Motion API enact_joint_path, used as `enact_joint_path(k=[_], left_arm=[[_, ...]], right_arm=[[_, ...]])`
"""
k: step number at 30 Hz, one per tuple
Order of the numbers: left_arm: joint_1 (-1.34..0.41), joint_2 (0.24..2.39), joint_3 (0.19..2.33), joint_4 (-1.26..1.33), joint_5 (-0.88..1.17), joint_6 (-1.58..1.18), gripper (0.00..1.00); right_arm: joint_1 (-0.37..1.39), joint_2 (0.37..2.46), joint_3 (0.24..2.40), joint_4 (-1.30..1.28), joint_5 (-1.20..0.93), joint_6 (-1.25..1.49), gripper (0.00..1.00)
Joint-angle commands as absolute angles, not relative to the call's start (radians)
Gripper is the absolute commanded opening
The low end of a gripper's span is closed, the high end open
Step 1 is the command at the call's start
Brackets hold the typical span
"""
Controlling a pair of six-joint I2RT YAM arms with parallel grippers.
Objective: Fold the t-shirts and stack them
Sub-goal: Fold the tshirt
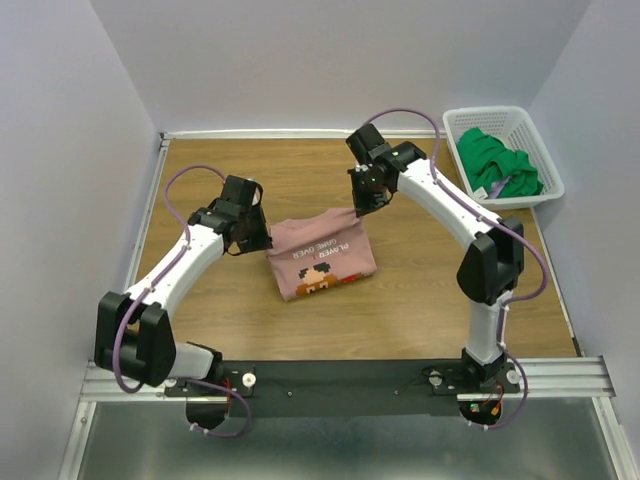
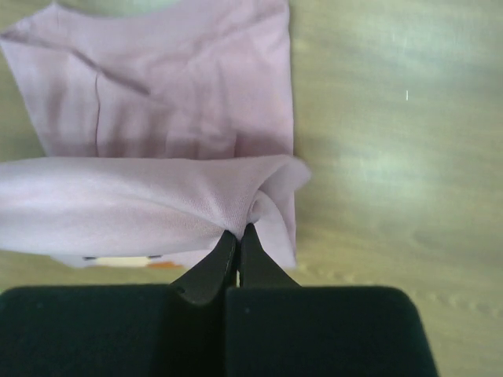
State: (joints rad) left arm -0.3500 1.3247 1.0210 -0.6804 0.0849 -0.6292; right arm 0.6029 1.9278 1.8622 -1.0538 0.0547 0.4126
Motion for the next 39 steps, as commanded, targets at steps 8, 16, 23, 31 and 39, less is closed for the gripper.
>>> enact_joint_path(k=[8, 16, 23, 31, 39], left_arm=[[-0.255, 1.56, 1.069, -0.371, 0.048, -0.519, 0.0], [-0.255, 1.641, 1.063, -0.298, 0.071, -0.532, 0.0], [-0.255, 1.663, 1.058, -0.256, 0.052, -0.529, 0.0], [-0.253, 1.66, 1.052, -0.238, 0.046, -0.541, 0.27], [-0.267, 1.419, 1.049, -0.279, 0.008, -0.552, 0.59]], right_arm=[[0.483, 2.086, 1.818, -0.85, 0.063, 0.351, 0.01], [0.468, 2.106, 1.764, -0.779, 0.066, 0.359, 0.0], [0.456, 2.115, 1.709, -0.723, 0.09, 0.371, 0.01], [0.456, 2.1, 1.69, -0.692, 0.086, 0.376, 0.25], [0.5, 1.913, 1.637, -0.632, 0.061, 0.258, 0.57]])
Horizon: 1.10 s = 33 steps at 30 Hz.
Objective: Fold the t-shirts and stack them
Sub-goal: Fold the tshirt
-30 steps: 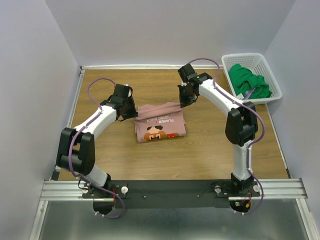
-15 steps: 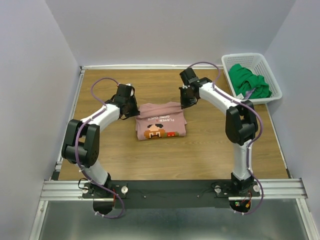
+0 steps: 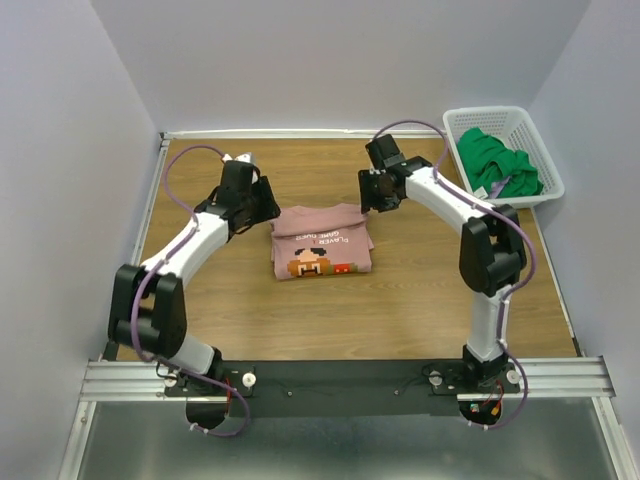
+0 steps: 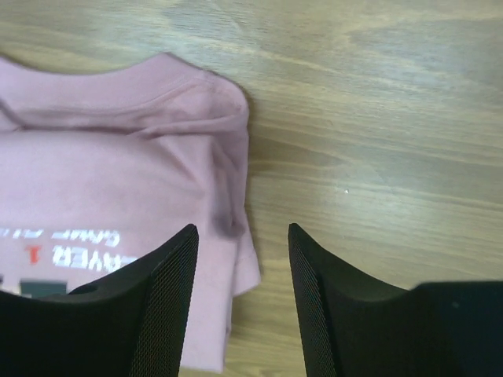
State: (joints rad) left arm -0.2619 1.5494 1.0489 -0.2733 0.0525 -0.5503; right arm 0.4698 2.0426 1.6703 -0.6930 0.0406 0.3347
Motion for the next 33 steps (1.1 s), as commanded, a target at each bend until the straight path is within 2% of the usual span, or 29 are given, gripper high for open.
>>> enact_joint_path(k=[1, 5, 8, 9, 13, 14, 23, 33], left_arm=[[-0.275, 1.393, 1.037, -0.284, -0.027, -0.552, 0.59], [-0.334, 1.27, 0.968, -0.298, -0.041, -0.586, 0.58], [-0.389, 1.232, 0.894, -0.288, -0.031, -0.624, 0.48], [-0.408, 1.23, 0.875, -0.279, -0.031, -0.63, 0.42], [-0.478, 1.259, 0.813, -0.23, -0.028, -0.669, 0.33], [-0.501, 1.287, 0.805, -0.207, -0.029, -0.675, 0.27], [-0.552, 1.462, 0.811, -0.179, -0.006, -0.663, 0.25], [-0.558, 1.511, 0.798, -0.192, -0.006, -0.643, 0.25]], right_arm=[[0.511, 1.899, 1.626, -0.623, 0.049, 0.243, 0.57], [0.564, 1.868, 1.569, -0.568, -0.073, 0.186, 0.55], [0.601, 1.878, 1.534, -0.522, -0.193, 0.17, 0.47], [0.607, 1.882, 1.526, -0.511, -0.216, 0.169, 0.46], [0.632, 1.933, 1.525, -0.469, -0.294, 0.166, 0.41], [0.635, 1.959, 1.532, -0.457, -0.319, 0.166, 0.37], [0.634, 2.105, 1.621, -0.44, -0.356, 0.166, 0.3], [0.575, 2.218, 1.787, -0.442, -0.146, 0.182, 0.3]])
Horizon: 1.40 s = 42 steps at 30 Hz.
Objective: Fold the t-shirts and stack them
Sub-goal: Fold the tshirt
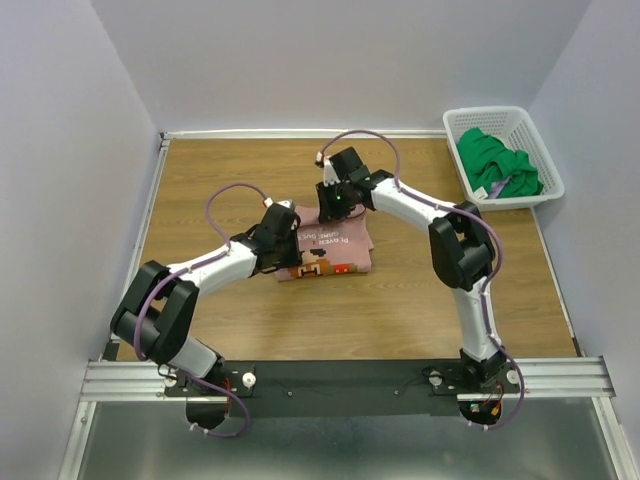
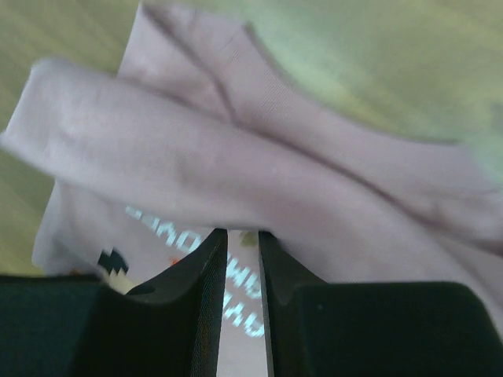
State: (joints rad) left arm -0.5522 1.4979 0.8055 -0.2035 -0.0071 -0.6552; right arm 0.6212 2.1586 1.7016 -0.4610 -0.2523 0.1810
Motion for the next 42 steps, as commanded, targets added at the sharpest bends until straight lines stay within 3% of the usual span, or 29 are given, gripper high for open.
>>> enact_joint_path(k=[1, 9, 16, 23, 30, 38, 42], left_arm=[[-0.557, 1.511, 0.796, -0.192, -0.006, -0.643, 0.25], [-0.554, 1.483, 0.828, -0.199, -0.015, -0.653, 0.28], [-0.462, 1.474, 0.929, -0.17, -0.005, -0.626, 0.32], [-0.341, 1.601, 1.028, -0.098, 0.092, -0.586, 0.31], [-0.255, 1.848, 1.121, -0.054, 0.181, -0.592, 0.25], [-0.183, 1.925, 1.082, -0.028, 0.224, -0.647, 0.2], [-0.169, 1.898, 1.057, -0.028, 0.25, -0.658, 0.2]], right_arm=[[0.566, 2.236, 1.805, -0.44, -0.135, 0.187, 0.3], [0.468, 2.3, 1.963, -0.442, -0.153, 0.235, 0.33], [0.465, 2.125, 1.813, -0.422, -0.317, 0.245, 0.34], [0.46, 2.051, 1.675, -0.336, -0.454, 0.284, 0.34], [0.4, 2.193, 1.658, -0.311, -0.656, 0.256, 0.34], [0.273, 2.385, 1.709, -0.235, -0.802, 0.319, 0.34], [0.239, 2.384, 1.718, -0.236, -0.868, 0.37, 0.34]])
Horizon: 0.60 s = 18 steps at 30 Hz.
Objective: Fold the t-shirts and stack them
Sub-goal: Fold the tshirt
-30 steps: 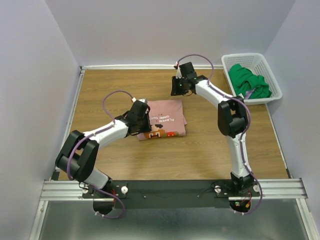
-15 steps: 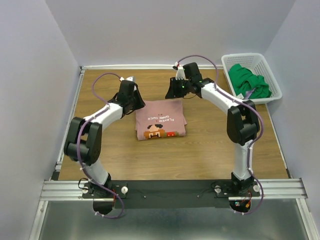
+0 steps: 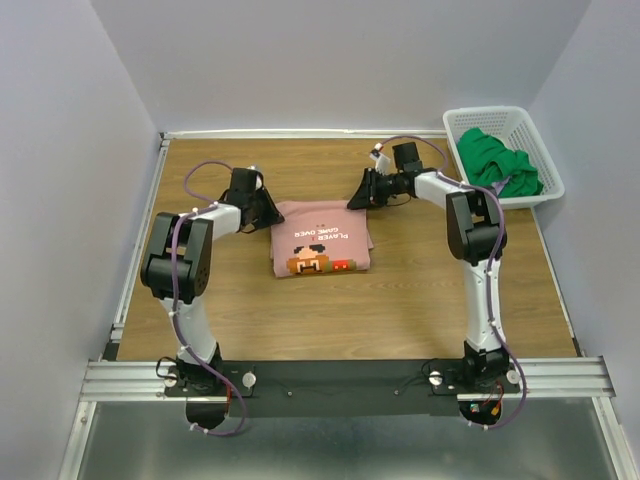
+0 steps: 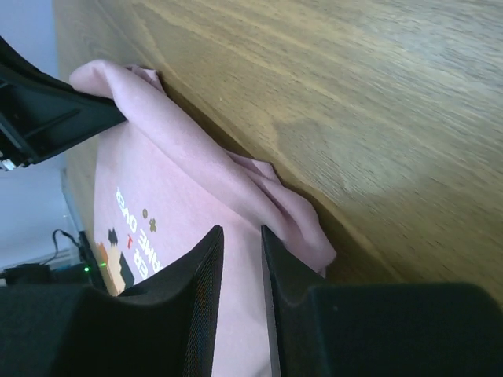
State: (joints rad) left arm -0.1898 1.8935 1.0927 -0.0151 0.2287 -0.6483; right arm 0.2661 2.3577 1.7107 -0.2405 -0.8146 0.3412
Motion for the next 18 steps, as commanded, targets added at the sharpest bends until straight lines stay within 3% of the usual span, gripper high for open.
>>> enact_joint_path(k=[1, 2, 7, 10, 15, 18], left_arm=[[-0.169, 1.881, 1.054, -0.029, 0.255, -0.658, 0.21], [-0.169, 1.862, 1.052, -0.029, 0.268, -0.661, 0.23], [-0.178, 1.672, 1.013, -0.06, 0.253, -0.673, 0.55], [-0.19, 1.563, 0.983, -0.126, 0.184, -0.664, 0.64], [-0.241, 1.43, 0.881, -0.17, 0.072, -0.649, 0.64], [-0.268, 1.417, 0.835, -0.166, 0.092, -0.652, 0.56]], right_arm=[[0.239, 2.363, 1.707, -0.236, -0.87, 0.371, 0.34], [0.239, 2.34, 1.692, -0.235, -0.868, 0.371, 0.35], [0.239, 2.11, 1.551, -0.236, -0.781, 0.359, 0.53], [0.244, 2.01, 1.428, -0.236, -0.677, 0.345, 0.63], [0.271, 1.858, 1.244, -0.235, -0.551, 0.331, 0.68], [0.29, 1.836, 1.192, -0.224, -0.595, 0.334, 0.61]])
